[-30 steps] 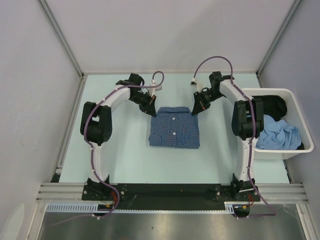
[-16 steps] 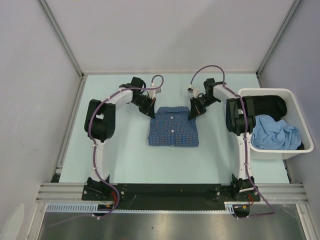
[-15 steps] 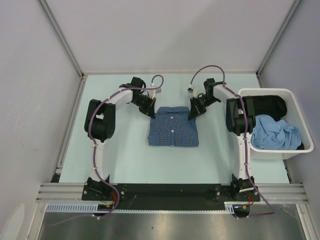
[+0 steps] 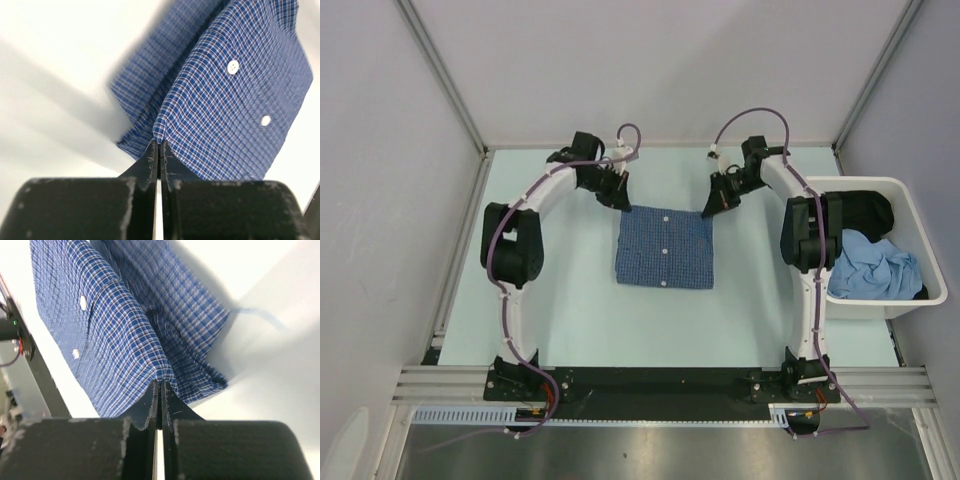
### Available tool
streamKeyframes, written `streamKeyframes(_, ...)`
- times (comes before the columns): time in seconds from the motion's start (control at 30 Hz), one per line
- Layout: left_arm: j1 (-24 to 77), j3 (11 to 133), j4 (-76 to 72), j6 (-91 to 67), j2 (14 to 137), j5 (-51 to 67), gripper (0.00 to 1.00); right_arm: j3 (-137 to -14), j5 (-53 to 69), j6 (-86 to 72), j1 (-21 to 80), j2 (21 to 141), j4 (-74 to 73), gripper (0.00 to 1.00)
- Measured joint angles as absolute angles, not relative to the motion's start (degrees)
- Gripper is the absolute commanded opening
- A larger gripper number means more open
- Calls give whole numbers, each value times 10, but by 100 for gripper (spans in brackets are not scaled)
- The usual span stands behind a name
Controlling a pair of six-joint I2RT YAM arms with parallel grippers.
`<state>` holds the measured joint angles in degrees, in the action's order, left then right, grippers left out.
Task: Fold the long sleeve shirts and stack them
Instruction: Fold the shirt
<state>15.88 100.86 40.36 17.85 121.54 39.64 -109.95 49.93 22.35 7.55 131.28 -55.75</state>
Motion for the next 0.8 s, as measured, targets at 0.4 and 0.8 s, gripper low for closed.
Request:
streamKeyframes(0.4,140,1141,396,143,1380,359,5,-1208,472,164,81,1430,-484,7)
streamKeyframes(0.8,112,1124,370,78,1368,364,55,-1195,449,107,78,1407,-441,67)
